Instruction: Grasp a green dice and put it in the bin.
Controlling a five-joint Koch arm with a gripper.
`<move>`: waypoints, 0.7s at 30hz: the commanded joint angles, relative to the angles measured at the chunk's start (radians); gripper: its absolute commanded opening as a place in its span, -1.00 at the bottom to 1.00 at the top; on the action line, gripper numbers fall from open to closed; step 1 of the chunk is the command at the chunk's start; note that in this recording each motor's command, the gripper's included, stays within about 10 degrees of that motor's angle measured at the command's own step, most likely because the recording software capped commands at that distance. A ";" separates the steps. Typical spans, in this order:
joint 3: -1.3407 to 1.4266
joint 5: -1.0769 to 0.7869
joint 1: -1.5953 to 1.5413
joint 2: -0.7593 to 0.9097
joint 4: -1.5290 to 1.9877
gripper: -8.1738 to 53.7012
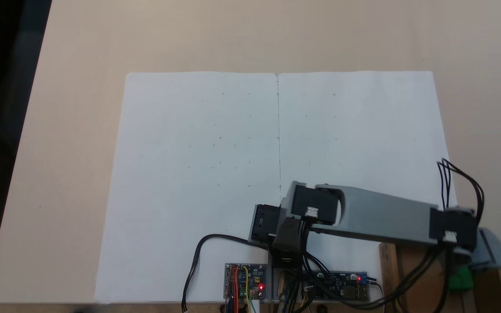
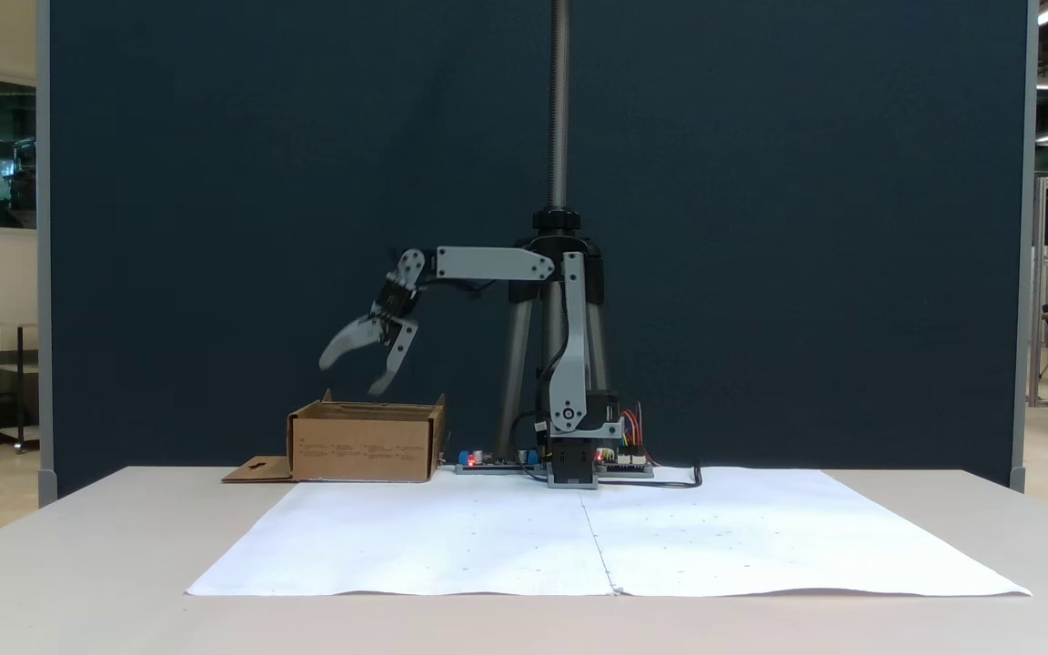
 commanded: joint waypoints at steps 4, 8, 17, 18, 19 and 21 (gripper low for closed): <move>-0.043 0.224 -0.137 0.163 -0.066 0.59; -0.044 0.342 -0.281 0.238 -0.071 0.59; -0.044 0.420 -0.703 0.290 -0.072 0.59; -0.044 0.422 -0.747 0.291 -0.072 0.59; -0.044 0.422 -0.798 0.291 -0.072 0.59; -0.044 0.422 -0.893 0.291 -0.072 0.68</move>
